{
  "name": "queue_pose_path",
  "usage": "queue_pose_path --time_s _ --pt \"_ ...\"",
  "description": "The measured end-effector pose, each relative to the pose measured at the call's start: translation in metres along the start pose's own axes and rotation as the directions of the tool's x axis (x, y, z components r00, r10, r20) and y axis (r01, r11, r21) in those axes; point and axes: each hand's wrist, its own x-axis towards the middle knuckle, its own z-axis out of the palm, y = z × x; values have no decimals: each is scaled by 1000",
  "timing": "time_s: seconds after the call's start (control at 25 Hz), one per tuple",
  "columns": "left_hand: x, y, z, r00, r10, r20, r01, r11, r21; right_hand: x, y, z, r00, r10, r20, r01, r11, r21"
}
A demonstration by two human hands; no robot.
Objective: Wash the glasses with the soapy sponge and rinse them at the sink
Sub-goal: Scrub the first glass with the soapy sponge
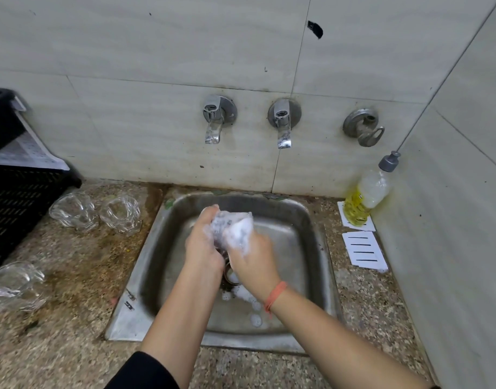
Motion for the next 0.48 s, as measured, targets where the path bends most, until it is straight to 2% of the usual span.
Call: queue_pose_path --time_s 0.04,0.08,0.12,0.16,0.2,0.24,0.28,0.32,0.36,0.4,0.44,0.48 --pt "2 -2 -2 999 38 -2 -38 999 27 -3 -2 2 999 44 8 -45 993 105" --pt "5 -4 -4 995 100 26 -101 994 39 0 -5 2 966 255 49 -252 871 422" --pt "4 -5 -6 984 169 63 -170 985 15 6 -13 -4 862 447 238 -467 521 715" --pt "-1 -3 -8 969 226 105 -225 974 -22 12 -17 -7 740 463 488 -605 139 784" --pt "-1 -2 -10 956 260 132 -254 965 -65 17 -21 -13 668 418 615 -650 -75 756" --pt "-3 1 -11 947 278 163 -261 958 -120 19 -22 -17 663 395 636 -655 -104 748" --pt "-3 3 -10 948 264 175 -239 959 -155 18 -23 -19 725 383 572 -630 35 775" --pt "-3 2 -8 958 218 188 -187 968 -169 13 -21 -15 824 376 424 -549 347 760" --pt "-5 1 -5 973 158 169 -128 976 -177 5 -19 -13 897 327 298 -442 674 592" --pt "-4 -1 -3 984 107 143 -83 983 -166 -1 -11 -5 942 261 211 -327 855 403" --pt "-3 -2 -4 991 71 116 -52 986 -158 -6 -1 1 965 205 167 -246 925 288" --pt "1 -3 -8 987 89 134 -70 987 -144 -6 2 3 960 220 170 -271 881 388"
